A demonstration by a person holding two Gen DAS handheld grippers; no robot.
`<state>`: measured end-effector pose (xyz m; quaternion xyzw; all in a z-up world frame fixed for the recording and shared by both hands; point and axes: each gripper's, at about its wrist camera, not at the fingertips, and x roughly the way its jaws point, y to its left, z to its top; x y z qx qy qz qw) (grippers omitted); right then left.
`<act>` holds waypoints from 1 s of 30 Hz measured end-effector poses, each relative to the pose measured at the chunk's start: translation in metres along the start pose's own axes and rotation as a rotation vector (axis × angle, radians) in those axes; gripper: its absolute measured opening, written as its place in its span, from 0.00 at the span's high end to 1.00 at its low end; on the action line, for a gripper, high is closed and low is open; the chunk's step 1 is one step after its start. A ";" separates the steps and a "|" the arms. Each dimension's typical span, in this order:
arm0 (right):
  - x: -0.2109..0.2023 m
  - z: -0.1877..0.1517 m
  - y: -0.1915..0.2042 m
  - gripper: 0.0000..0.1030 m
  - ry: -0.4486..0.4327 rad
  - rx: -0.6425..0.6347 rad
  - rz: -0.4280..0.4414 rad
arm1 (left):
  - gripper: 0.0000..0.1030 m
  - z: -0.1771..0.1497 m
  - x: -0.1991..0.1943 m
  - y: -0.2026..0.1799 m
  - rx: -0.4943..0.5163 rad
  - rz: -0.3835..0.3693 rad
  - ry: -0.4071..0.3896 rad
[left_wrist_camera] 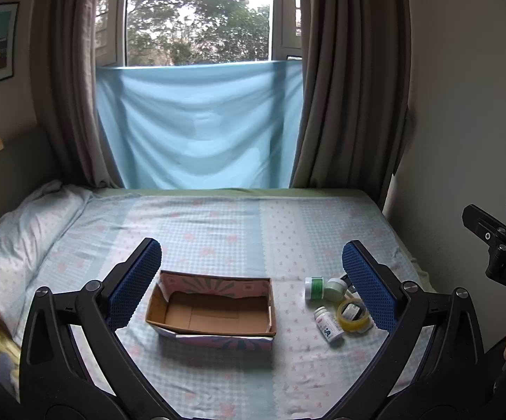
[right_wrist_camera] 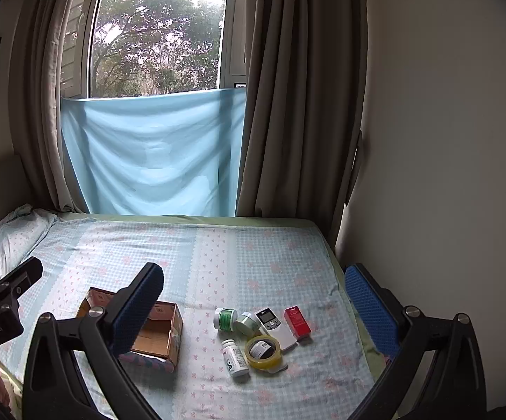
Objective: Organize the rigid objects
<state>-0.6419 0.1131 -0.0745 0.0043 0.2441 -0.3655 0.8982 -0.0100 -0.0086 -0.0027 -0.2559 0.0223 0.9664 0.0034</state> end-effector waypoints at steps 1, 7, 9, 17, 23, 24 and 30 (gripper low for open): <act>-0.001 0.001 0.002 0.00 -0.001 -0.001 -0.003 | 0.00 0.000 0.000 0.000 -0.001 0.000 0.001; -0.004 -0.002 0.003 0.00 -0.004 0.003 -0.008 | 0.00 0.001 -0.002 0.001 0.001 -0.004 -0.004; -0.005 -0.002 0.004 0.00 -0.005 0.007 -0.009 | 0.00 0.000 -0.002 0.001 0.002 -0.005 -0.002; -0.010 0.000 0.008 0.00 -0.010 0.004 -0.008 | 0.00 -0.001 -0.004 0.000 0.011 -0.008 -0.011; -0.013 0.001 0.007 0.00 -0.011 0.007 -0.009 | 0.00 -0.001 -0.007 0.001 0.016 -0.023 -0.030; -0.014 0.001 0.007 0.00 -0.011 0.007 -0.011 | 0.00 0.000 -0.008 0.001 0.023 -0.020 -0.035; -0.015 0.001 0.009 0.00 -0.011 0.008 -0.014 | 0.00 0.001 -0.011 -0.003 0.045 -0.025 -0.054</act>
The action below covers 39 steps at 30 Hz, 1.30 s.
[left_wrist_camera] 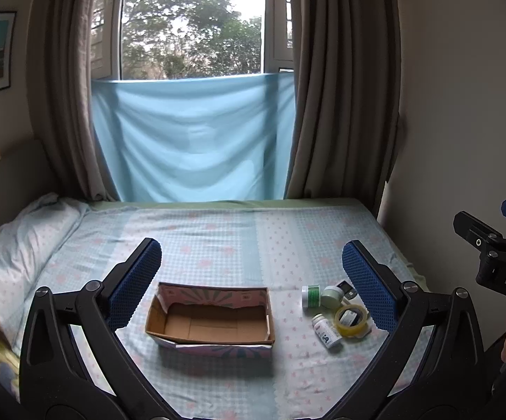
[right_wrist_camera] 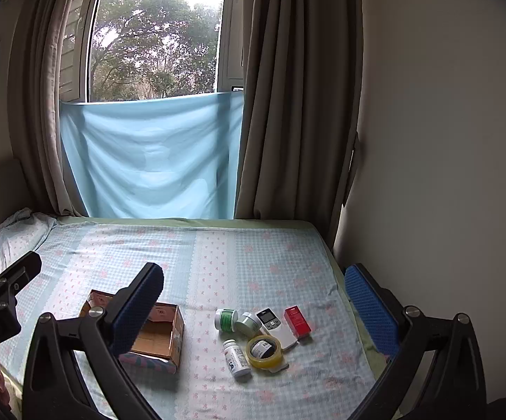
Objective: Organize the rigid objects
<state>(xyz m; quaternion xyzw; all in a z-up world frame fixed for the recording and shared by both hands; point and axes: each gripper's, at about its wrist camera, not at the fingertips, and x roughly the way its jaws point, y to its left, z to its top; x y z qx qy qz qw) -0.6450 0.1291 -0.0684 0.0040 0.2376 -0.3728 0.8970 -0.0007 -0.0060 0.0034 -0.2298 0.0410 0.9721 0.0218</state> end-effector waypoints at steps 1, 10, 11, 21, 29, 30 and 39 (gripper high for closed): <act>-0.001 0.000 0.001 0.00 0.000 0.000 -0.001 | 0.00 0.001 0.000 0.000 0.003 -0.001 -0.002; -0.002 0.004 0.006 0.00 0.010 0.010 -0.012 | 0.00 0.012 0.004 0.012 0.004 -0.028 0.026; -0.001 0.006 0.006 0.00 0.014 0.015 -0.015 | 0.00 0.013 0.005 0.014 0.003 -0.031 0.032; 0.006 0.014 0.016 0.00 0.037 0.035 -0.062 | 0.00 0.022 0.029 0.028 0.010 -0.084 0.099; 0.045 0.020 -0.017 0.00 0.102 0.049 -0.041 | 0.00 0.012 0.078 0.018 -0.002 -0.088 0.213; 0.054 0.021 -0.025 0.00 0.114 0.051 -0.035 | 0.00 0.009 0.086 0.014 -0.010 -0.093 0.235; 0.181 0.007 -0.101 0.00 0.273 0.020 0.010 | 0.00 -0.040 0.186 -0.043 -0.088 -0.083 0.495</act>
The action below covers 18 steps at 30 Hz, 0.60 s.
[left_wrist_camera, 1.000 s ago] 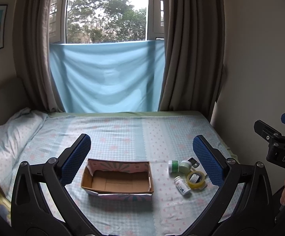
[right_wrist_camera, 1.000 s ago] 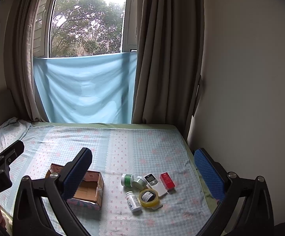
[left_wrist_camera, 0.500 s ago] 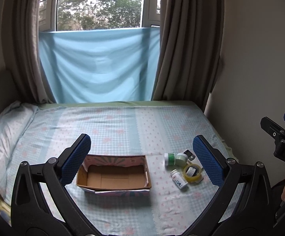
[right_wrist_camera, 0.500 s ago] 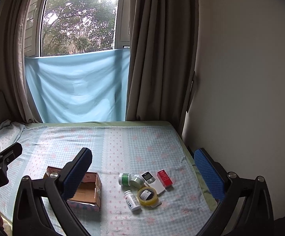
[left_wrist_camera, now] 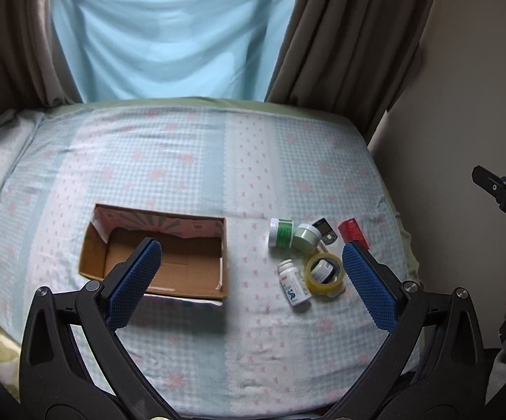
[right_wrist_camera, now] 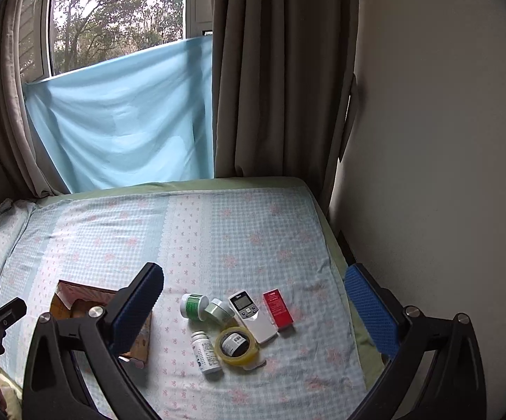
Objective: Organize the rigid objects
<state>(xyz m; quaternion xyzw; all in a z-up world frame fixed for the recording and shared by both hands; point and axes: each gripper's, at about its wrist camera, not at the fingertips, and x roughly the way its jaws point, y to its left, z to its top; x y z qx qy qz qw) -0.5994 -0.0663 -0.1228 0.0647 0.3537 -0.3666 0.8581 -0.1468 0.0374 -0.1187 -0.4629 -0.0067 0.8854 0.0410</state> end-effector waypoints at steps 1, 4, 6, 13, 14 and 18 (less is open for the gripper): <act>0.019 0.001 -0.006 0.00 0.021 -0.017 0.005 | 0.00 -0.001 0.017 -0.005 -0.014 -0.001 0.040; 0.072 -0.001 -0.022 0.00 0.086 -0.053 0.016 | 0.00 -0.006 0.070 -0.018 -0.063 0.006 0.148; 0.108 -0.005 -0.031 0.00 0.137 -0.068 0.037 | 0.00 -0.013 0.105 -0.025 -0.096 0.011 0.219; 0.227 -0.025 -0.051 0.00 0.320 -0.127 0.082 | 0.00 -0.050 0.218 -0.045 -0.161 0.066 0.455; 0.241 -0.029 -0.052 0.00 0.352 -0.115 0.093 | 0.00 -0.056 0.231 -0.046 -0.170 0.072 0.485; 0.293 -0.047 -0.055 0.00 0.443 -0.147 0.112 | 0.00 -0.078 0.282 -0.051 -0.198 0.092 0.576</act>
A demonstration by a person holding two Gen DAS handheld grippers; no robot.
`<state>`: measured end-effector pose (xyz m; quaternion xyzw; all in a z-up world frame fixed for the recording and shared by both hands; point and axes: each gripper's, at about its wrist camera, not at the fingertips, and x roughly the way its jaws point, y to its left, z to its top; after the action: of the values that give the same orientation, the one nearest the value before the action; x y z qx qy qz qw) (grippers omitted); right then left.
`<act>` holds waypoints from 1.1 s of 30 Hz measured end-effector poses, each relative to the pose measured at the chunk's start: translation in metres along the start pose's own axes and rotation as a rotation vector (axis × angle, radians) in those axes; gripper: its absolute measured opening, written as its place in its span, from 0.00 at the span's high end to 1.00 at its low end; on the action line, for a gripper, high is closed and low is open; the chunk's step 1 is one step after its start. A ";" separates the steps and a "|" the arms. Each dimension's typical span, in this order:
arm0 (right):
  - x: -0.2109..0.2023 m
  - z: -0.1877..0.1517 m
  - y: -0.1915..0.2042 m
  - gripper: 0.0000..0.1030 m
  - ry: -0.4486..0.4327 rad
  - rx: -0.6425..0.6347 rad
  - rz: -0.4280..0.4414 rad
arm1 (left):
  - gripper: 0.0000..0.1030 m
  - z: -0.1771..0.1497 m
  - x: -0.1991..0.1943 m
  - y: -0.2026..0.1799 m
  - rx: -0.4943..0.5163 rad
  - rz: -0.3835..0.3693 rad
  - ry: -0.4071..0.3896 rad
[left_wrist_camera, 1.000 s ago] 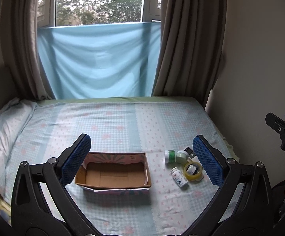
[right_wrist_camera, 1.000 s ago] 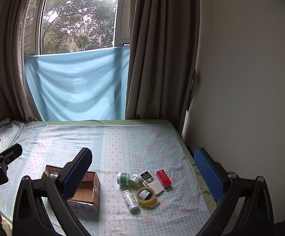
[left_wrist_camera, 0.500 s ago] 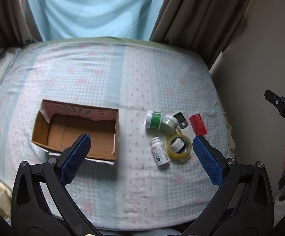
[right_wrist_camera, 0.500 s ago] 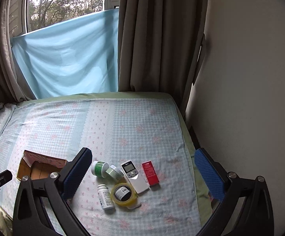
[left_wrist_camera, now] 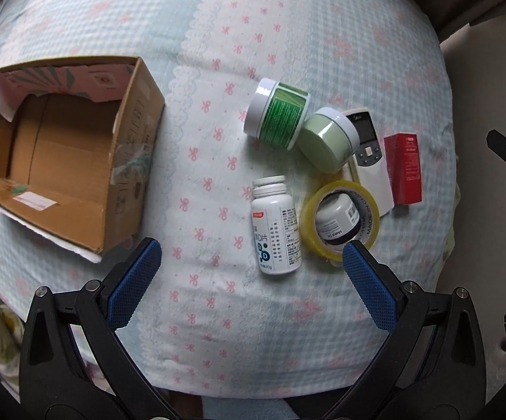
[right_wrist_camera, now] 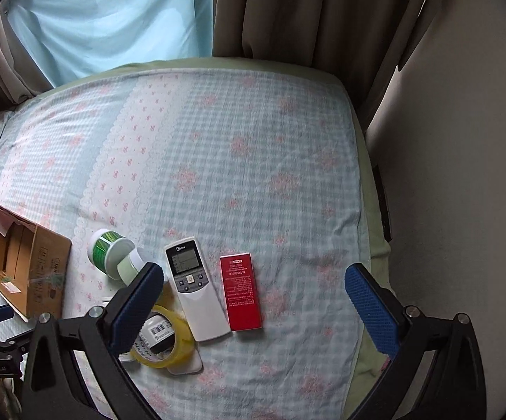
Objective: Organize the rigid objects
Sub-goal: 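Grasp the white vitamin bottle with the left gripper while the right grasps the red box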
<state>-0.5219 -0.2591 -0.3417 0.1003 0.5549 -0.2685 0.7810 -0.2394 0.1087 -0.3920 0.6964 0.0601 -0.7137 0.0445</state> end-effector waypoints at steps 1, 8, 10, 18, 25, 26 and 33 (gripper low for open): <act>0.013 0.000 0.000 0.00 0.024 -0.008 0.002 | 0.01 0.001 0.012 -0.001 -0.005 0.009 0.024; 0.082 -0.010 -0.002 0.03 0.152 -0.027 0.039 | 0.06 0.004 0.075 -0.007 -0.019 0.069 0.139; 0.097 -0.015 0.001 0.06 0.187 -0.039 0.049 | 0.06 0.004 0.085 -0.007 -0.032 0.074 0.159; 0.145 -0.027 0.010 0.23 0.324 -0.084 0.037 | 0.06 -0.003 0.114 -0.006 -0.057 0.065 0.214; 0.162 -0.026 0.009 0.30 0.401 -0.073 0.005 | 0.06 -0.005 0.128 -0.009 -0.058 0.065 0.240; 0.163 -0.025 0.009 0.33 0.412 -0.060 0.015 | 0.07 -0.005 0.130 -0.009 -0.064 0.059 0.245; 0.169 -0.021 0.013 0.44 0.457 -0.048 0.035 | 0.20 -0.010 0.134 -0.009 -0.066 0.021 0.257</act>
<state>-0.4916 -0.2908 -0.5071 0.1497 0.7217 -0.2118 0.6418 -0.2344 0.1217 -0.5261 0.7810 0.0815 -0.6156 0.0667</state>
